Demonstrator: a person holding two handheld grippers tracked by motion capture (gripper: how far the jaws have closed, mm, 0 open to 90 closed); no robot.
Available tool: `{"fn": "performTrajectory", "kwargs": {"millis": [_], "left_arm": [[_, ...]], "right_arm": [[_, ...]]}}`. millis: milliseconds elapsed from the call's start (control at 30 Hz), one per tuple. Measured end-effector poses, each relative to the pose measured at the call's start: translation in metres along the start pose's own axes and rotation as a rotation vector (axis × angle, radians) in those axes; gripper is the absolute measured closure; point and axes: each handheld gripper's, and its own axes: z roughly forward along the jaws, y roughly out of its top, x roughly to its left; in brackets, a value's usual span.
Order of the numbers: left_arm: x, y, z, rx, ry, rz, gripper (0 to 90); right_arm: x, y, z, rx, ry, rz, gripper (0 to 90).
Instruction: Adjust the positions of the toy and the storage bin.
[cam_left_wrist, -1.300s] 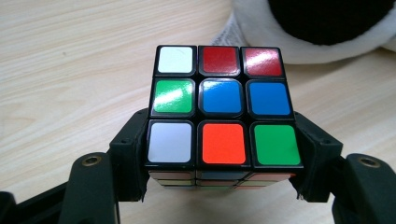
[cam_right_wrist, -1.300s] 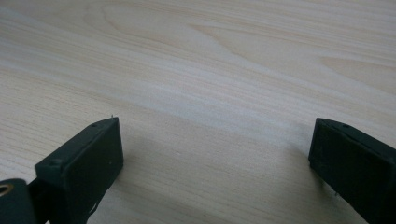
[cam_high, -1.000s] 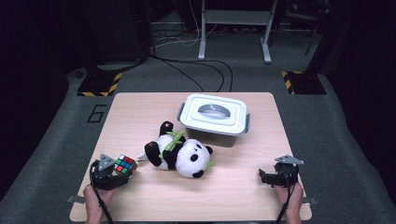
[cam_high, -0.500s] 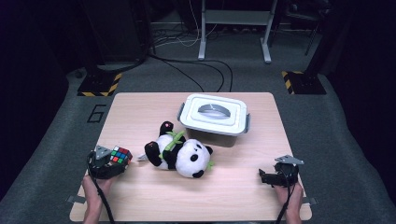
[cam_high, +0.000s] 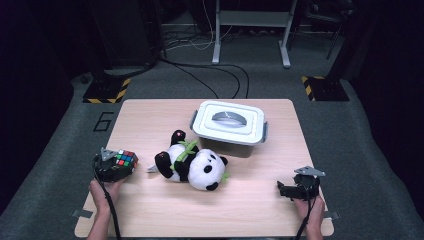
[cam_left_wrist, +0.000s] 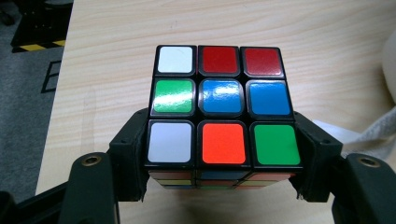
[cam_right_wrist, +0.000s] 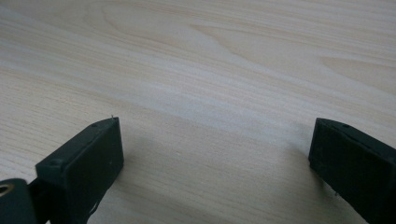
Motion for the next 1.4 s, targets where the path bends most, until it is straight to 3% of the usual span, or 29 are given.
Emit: {"fn": "performTrajectory", "kwargs": {"millis": [200,367,733,767,867,1167,1400], "left_arm": [[0.004,0.006,0.010,0.007,0.020,-0.006,33.9],[0.011,0.006,0.025,0.015,0.026,-0.038,33.9],[0.017,0.008,0.029,0.010,0.025,-0.084,30.9],[0.018,0.007,0.026,-0.001,0.017,-0.100,21.6],[0.019,0.007,0.021,0.007,0.007,-0.111,14.7],[0.012,0.000,-0.009,-0.024,-0.014,-0.082,7.9],[-0.004,-0.025,-0.030,-0.014,-0.025,-0.058,4.0]], "right_arm": [[0.000,0.000,0.000,0.000,0.000,-0.001,2.5],[0.000,0.000,0.000,0.000,-0.001,0.001,2.5],[0.000,0.000,0.000,0.000,-0.001,0.000,2.5],[0.000,0.000,0.000,0.000,-0.001,0.000,2.5],[0.000,0.000,0.000,0.000,-0.001,0.001,2.5],[0.000,0.000,0.000,0.000,0.001,0.001,2.6],[0.000,0.000,0.000,-0.001,0.005,0.005,2.5]]}}
